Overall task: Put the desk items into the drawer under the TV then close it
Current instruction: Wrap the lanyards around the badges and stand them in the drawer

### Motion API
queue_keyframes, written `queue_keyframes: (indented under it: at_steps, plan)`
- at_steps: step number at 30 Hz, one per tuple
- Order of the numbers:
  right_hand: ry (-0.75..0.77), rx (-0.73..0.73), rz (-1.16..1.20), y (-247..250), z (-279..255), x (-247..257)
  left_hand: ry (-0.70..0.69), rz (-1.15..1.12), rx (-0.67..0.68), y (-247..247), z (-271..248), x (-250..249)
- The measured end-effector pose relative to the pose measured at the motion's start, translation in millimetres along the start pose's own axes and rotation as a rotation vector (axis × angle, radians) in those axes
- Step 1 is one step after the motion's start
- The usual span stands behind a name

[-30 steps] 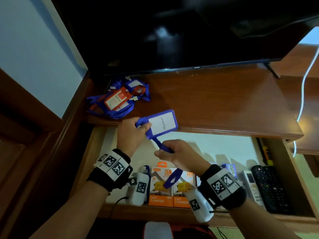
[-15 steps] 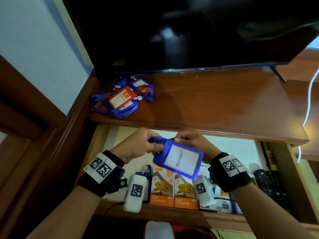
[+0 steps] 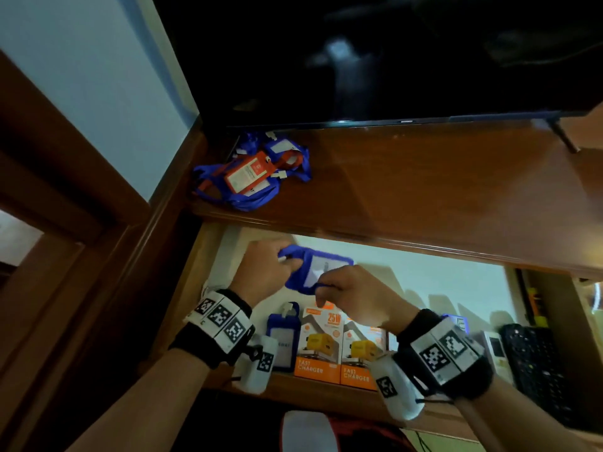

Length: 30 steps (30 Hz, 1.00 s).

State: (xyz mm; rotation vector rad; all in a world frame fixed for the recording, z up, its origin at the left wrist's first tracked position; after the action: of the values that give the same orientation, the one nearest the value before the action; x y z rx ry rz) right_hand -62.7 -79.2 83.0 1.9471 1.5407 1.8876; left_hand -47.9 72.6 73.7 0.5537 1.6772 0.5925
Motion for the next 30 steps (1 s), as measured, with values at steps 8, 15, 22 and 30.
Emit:
queue_keyframes:
  at_steps: [8,15,22,30]
  plan:
    - [-0.086,0.007,0.398,-1,26,-24,-0.03,-0.118,0.377,1,-19,19]
    - [0.007,0.011,0.63,-34,42,-2,0.106,-0.731,0.239,15,-33,50]
    - [-0.06,0.022,0.781,-43,61,9,0.218,-1.265,0.035,18,-40,67]
    - [-0.279,0.105,0.813,-64,80,0,0.286,-1.149,-0.099,27,-33,91]
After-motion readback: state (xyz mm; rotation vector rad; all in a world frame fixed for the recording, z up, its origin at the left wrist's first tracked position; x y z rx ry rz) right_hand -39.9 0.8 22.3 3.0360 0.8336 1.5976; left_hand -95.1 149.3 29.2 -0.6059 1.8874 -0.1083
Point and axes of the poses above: each hand's wrist, its own z-axis towards the middle knuckle, its own y-axis out of the back of the hand, x = y × z, the point moved 5 cm from there along z, towards the middle knuckle, and after that the axes turned 4 degrees about -x, right-handed, at the moved point
